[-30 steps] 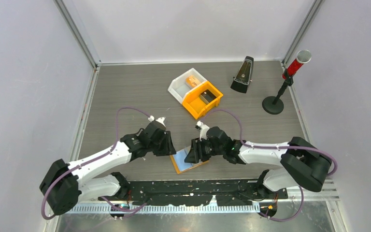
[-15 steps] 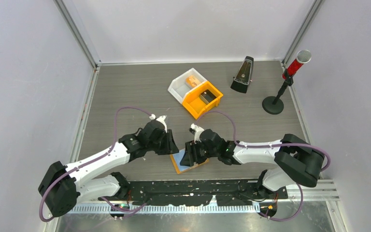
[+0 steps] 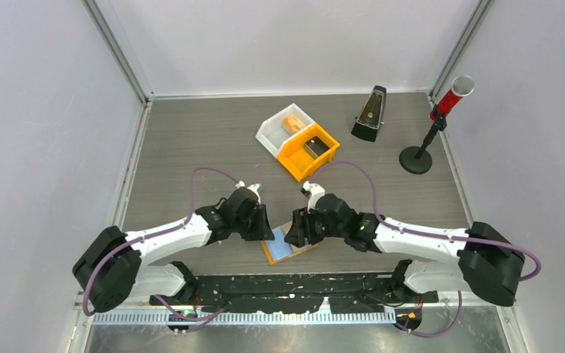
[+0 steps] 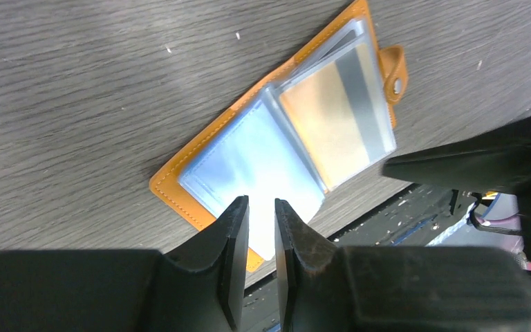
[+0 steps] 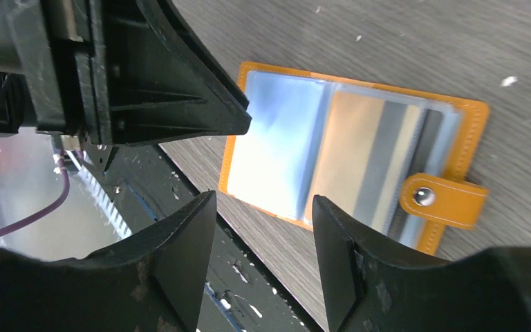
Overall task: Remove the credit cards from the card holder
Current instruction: Remove the credit card from the card holder.
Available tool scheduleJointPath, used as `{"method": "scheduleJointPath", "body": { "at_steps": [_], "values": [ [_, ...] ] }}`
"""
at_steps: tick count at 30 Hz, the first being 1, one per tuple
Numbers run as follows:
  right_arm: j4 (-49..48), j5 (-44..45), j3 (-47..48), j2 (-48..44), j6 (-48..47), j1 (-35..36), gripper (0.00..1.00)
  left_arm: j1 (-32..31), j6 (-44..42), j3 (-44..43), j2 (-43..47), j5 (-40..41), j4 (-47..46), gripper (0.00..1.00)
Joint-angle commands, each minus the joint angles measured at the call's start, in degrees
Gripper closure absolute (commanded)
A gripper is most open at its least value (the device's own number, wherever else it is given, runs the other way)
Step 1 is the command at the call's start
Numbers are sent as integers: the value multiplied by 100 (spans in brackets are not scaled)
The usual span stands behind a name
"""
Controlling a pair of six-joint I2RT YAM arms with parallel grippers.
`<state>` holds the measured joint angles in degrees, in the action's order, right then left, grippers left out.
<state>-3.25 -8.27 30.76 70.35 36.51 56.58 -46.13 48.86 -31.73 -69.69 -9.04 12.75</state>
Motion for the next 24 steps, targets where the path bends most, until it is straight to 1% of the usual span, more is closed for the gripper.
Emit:
{"method": "scheduleJointPath", "body": {
  "at_steps": [1, 8, 16, 24],
  "values": [
    [498, 475, 48, -338, -215, -143, 40, -33, -78, 113, -168, -31, -396, 78],
    [598, 432, -65, -317, -274, -399, 40, -30, -113, 201, -379, 66, -422, 78],
    [152, 103, -158, 72, -178, -446, 40, -28, -157, 219, -397, 136, -353, 78],
    [21, -22, -170, 154, -127, -446, 41, -28, -158, 234, -376, 143, -335, 78]
  ]
}}
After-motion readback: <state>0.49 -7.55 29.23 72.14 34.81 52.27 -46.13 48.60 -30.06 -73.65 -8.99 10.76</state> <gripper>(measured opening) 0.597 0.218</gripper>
